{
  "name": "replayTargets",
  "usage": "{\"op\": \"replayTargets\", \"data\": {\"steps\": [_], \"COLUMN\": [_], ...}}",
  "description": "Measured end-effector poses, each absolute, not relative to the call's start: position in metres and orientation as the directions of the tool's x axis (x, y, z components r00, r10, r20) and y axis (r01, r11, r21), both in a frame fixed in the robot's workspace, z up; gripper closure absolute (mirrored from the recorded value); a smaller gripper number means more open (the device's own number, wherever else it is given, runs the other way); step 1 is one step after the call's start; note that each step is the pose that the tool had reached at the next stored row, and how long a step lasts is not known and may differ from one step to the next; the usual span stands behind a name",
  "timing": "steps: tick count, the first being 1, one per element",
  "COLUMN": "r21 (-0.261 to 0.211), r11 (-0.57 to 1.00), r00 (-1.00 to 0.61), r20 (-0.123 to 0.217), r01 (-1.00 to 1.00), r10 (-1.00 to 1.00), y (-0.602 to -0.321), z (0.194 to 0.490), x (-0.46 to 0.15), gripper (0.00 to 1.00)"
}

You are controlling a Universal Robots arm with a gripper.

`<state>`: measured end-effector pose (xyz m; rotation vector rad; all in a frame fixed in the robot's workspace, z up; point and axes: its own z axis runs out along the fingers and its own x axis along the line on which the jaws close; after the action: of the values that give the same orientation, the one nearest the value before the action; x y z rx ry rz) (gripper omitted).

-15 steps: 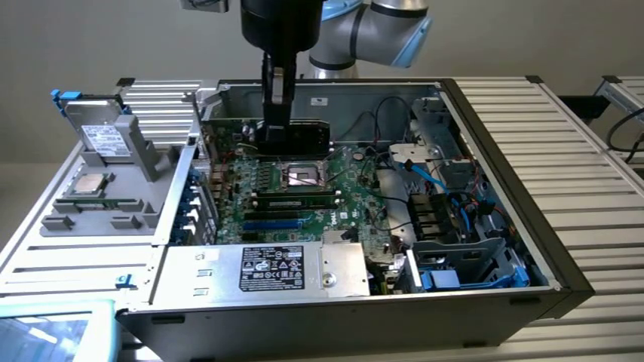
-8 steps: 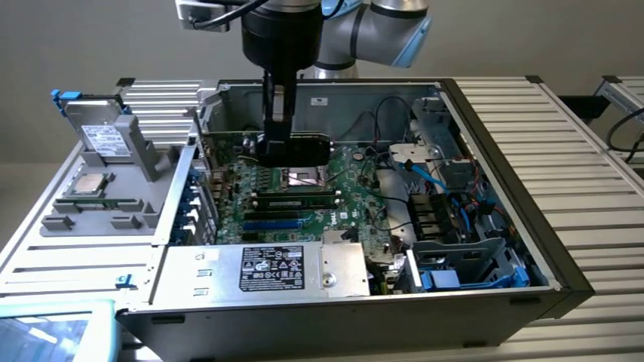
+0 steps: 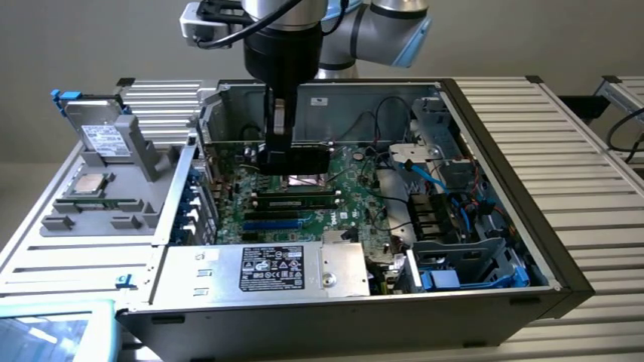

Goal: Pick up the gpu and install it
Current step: 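Pick up the gpu and move the gpu toward the slot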

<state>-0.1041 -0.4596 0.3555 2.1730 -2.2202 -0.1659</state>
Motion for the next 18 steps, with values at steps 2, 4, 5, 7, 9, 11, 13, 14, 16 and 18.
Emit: {"op": "replayTargets", "data": {"steps": [2, 4, 5, 7, 9, 11, 13, 14, 16, 18], "r21": [0.097, 0.097, 0.097, 0.097, 0.097, 0.097, 0.097, 0.097, 0.097, 0.097], "r11": [0.019, 0.019, 0.019, 0.019, 0.019, 0.019, 0.019, 0.019, 0.019, 0.019], "r00": [-0.024, -0.024, -0.024, -0.024, -0.024, -0.024, -0.024, -0.024, -0.024, -0.024], "r20": [-0.053, -0.053, -0.053, -0.053, -0.053, -0.053, -0.053, -0.053, -0.053, -0.053], "r01": [-0.995, -0.995, -0.995, -0.995, -0.995, -0.995, -0.995, -0.995, -0.995, -0.995], "r10": [-0.998, -0.998, -0.998, -0.998, -0.998, -0.998, -0.998, -0.998, -0.998, -0.998], "y": [-0.46, -0.462, -0.462, -0.465, -0.467, -0.467, -0.467, -0.467, -0.467, -0.467], "z": [0.352, 0.348, 0.346, 0.343, 0.339, 0.335, 0.332, 0.33, 0.326, 0.323], "x": [-0.104, -0.104, -0.104, -0.104, -0.104, -0.105, -0.105, -0.106, -0.107, -0.108], "gripper": [0.72, 0.72, 0.72, 0.72, 0.72, 0.72, 0.72, 0.72, 0.72, 0.72]}}
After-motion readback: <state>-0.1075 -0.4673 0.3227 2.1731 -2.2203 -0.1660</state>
